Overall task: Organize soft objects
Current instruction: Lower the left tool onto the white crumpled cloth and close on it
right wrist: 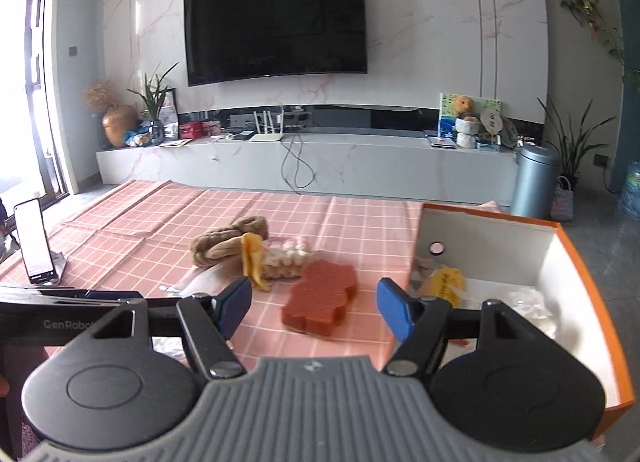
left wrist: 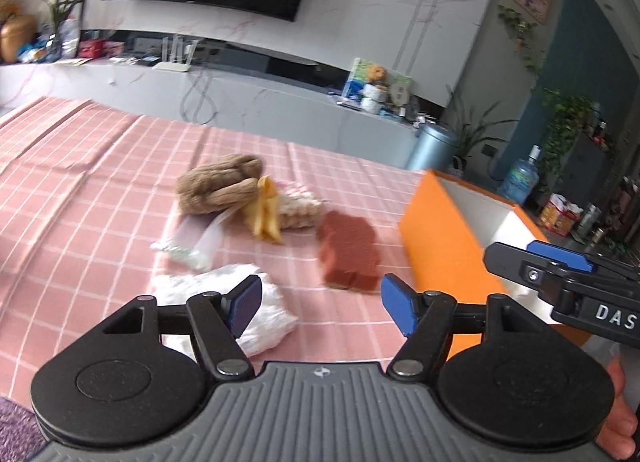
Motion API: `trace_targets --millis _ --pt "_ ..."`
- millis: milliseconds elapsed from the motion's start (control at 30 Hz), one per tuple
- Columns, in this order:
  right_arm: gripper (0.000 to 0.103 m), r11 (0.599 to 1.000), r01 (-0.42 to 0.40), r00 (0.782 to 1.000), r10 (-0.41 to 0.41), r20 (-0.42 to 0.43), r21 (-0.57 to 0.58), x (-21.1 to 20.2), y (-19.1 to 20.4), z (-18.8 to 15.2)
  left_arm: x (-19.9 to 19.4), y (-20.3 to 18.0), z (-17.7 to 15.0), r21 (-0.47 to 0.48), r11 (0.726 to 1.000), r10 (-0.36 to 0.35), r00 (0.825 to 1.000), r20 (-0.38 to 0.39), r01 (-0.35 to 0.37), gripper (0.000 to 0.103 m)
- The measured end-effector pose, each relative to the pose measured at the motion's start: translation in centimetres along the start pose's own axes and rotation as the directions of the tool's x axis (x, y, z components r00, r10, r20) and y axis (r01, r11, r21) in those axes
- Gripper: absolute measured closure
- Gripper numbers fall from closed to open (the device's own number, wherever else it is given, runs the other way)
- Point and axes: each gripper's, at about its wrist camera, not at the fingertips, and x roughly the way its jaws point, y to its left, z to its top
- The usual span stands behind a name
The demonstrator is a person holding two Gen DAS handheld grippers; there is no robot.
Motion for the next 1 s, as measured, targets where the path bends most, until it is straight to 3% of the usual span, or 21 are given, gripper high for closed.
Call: trace_targets --millis 100,333,567,733,900,1000 --pt "0.034 1.000 -0.020 1.000 0.020 -0.018 -0.008 1.1 1.5 -0.9 0.4 1.5 -0.5 -0.023 0.999 0.048 0.999 -0.007 -0.048 0.016" --pt "0.034 0.998 -0.029 0.995 0.023 -0.097 -0.059 4.7 3.6 -3.5 2.1 4.5 -1.4 -0.105 0.987 0.116 0.992 -0.052 -0.121 0.016" --pt "0.035 0.997 -0.038 0.987 0.026 -0.158 -0.068 8.9 4.2 -4.4 4.7 5.6 -1.7 -0.072 0.982 0.168 0.982 -0.084 -0.174 0.015" --pt "0.057 0.994 -0.062 0.978 0.042 -0.204 -0.094 12.2 5.1 -4.8 6.3 6.2 -1.6 -0.126 0.979 0.147 0.983 -0.110 -0.161 0.014" --pt "0.058 0.991 -0.086 0.959 0.056 -0.277 -0.100 15.2 6.0 -5.8 7.7 5.7 -1.5 -0.105 0.980 0.154 0.979 -0.136 -0.169 0.013" --pt "0.065 0.989 -0.106 0.954 0.070 -0.291 -0.107 16.2 6.6 -6.2 8.6 5.6 -1.6 -0.097 0.979 0.164 0.975 -0.152 -0.179 0.013"
